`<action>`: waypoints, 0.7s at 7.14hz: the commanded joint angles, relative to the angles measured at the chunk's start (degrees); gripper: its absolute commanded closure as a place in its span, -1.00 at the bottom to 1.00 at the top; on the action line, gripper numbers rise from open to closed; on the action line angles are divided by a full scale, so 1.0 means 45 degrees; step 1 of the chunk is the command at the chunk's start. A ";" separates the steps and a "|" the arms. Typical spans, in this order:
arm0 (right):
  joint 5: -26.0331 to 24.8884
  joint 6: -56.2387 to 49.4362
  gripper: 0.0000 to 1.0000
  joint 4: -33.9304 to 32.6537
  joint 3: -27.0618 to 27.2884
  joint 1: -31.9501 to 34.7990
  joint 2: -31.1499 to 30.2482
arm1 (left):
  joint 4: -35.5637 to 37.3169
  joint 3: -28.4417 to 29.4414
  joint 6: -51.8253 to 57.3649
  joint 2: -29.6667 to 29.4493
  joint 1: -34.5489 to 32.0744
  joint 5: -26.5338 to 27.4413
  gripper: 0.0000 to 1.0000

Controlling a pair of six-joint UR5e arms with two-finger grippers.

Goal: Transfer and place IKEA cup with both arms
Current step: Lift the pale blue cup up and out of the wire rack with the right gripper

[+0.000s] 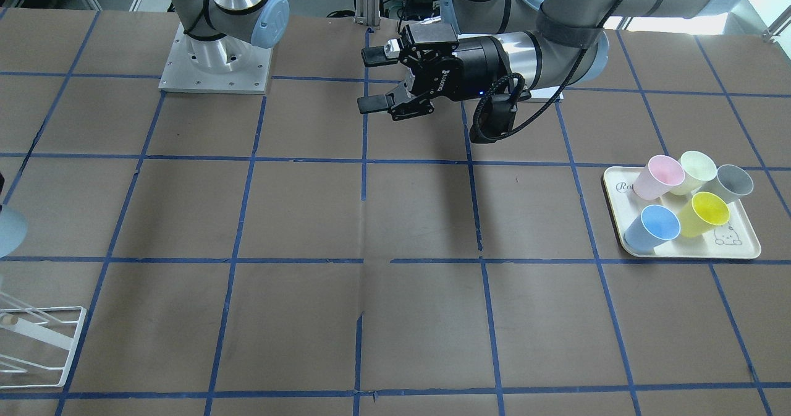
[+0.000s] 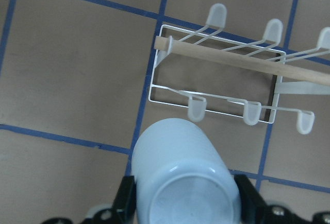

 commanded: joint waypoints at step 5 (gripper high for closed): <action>1.1749 0.0032 1.00 1.0706 0.0071 -0.1010 -0.1324 | 0.0106 0.0024 0.0170 0.0339 0.0264 0.1607 -1.00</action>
